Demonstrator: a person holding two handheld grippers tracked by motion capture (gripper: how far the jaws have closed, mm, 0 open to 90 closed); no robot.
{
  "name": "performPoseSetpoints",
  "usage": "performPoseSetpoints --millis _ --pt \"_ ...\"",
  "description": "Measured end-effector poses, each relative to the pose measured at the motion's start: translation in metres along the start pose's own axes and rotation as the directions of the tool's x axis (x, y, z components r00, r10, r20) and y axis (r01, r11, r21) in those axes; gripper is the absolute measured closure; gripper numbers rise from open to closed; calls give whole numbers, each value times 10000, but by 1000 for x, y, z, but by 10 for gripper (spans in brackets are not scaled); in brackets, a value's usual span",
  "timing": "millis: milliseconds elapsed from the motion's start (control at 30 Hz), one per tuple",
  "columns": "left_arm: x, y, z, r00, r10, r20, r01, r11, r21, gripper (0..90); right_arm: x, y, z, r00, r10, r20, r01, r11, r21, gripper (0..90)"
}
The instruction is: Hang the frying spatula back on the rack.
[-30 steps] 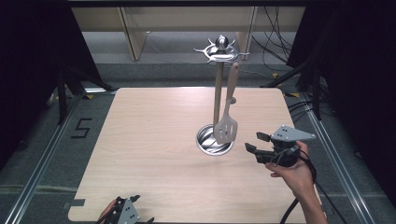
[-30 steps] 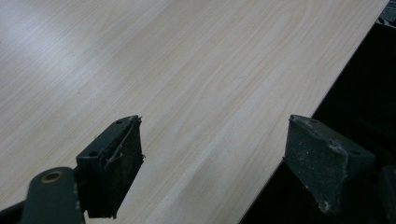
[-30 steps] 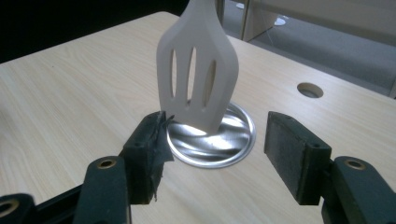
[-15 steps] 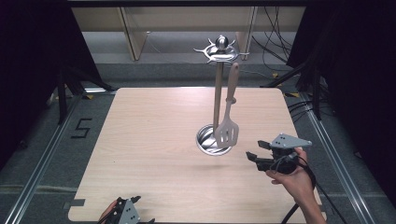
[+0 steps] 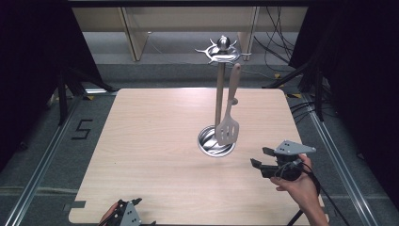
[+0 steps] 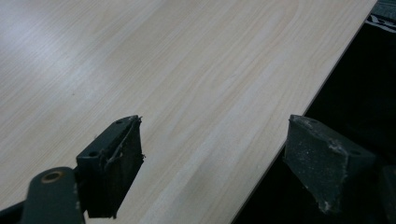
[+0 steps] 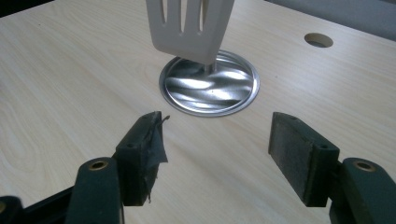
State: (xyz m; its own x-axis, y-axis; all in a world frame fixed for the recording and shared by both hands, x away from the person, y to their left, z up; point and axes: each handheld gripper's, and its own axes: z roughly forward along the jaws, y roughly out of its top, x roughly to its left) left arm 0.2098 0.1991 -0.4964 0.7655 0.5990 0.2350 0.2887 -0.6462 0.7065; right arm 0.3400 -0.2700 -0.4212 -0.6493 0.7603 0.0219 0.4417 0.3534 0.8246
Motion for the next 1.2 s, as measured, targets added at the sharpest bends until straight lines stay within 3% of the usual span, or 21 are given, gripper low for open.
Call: performPoseSetpoints --millis 100,200,367,400,467,567,633,667,733,767,800,867,900,1033,1067,1100,1133,1200 --pt "2 1 0 9996 292 -54 -293 9994 -157 184 0 -3 -1 9999 144 -68 -144 9999 27 362" --pt "-1 -1 0 10000 -65 10 66 10000 -45 184 1 -6 -3 9998 200 -23 -200 9997 109 358" --pt "-1 -1 -1 10000 -34 -18 34 10000 -30 184 3 -10 -4 9999 117 -12 -117 9999 -9 353" --pt "-1 -1 -1 10000 -23 -17 23 10000 -37 184 5 -11 -5 9996 275 -103 -274 9996 96 352" --pt "-1 -1 -2 10000 -3 -2 3 10000 -5 184 4 -12 -5 10000 -9 -76 9 10000 -24 350" --pt "-1 -1 -2 10000 1 -3 -1 10000 -6 185 8 -14 -5 9998 157 -156 -157 9999 -14 348" --pt "-1 -1 -1 9999 -127 -58 126 9998 -140 185 8 -15 -5 9998 -40 -218 40 10000 -18 346" --pt "-1 -1 -2 10000 -11 -13 11 10000 -21 184 10 -16 -5 9994 216 -262 -213 9997 113 345" --pt "-1 -1 -2 10000 -24 -33 24 10000 -44 184 9 -18 -4 9995 -32 -312 31 10000 -41 342" --pt "-1 -1 -2 10000 -17 -28 17 10000 -40 184 12 -20 -3 9991 253 -342 -253 9997 -1 342" --pt "-1 -1 -2 10000 -16 -24 16 10000 -38 184 11 -21 -3 9993 90 -374 -90 10000 4 341" --pt "-2 -1 0 9998 -193 -98 191 9996 -189 184 13 -23 -4 9992 203 -349 -203 9998 11 340" --pt "-1 -1 -2 10000 0 -15 0 10000 -39 184 14 -24 -4 9992 201 -342 -202 9998 -30 339" --pt "-1 -1 -2 10000 -18 -12 18 10000 -22 184 16 -28 -4 9992 50 -388 -58 9998 -209 332" --pt "-1 -1 -2 10000 -13 -14 13 10000 -25 184 17 -30 -5 9987 228 -450 -232 9997 -92 330" --pt "-1 -1 -2 10000 -15 -10 15 10000 -32 184 14 -31 -3 9989 -198 -430 185 9994 -304 328" --pt "-1 -1 -2 10000 -16 -6 16 10000 -34 185 17 -33 -5 9991 132 -410 -135 9999 -77 328" --pt "-1 -1 -2 10000 -14 -10 14 10000 -32 184 18 -36 -5 9984 250 -507 -258 9996 -151 326"
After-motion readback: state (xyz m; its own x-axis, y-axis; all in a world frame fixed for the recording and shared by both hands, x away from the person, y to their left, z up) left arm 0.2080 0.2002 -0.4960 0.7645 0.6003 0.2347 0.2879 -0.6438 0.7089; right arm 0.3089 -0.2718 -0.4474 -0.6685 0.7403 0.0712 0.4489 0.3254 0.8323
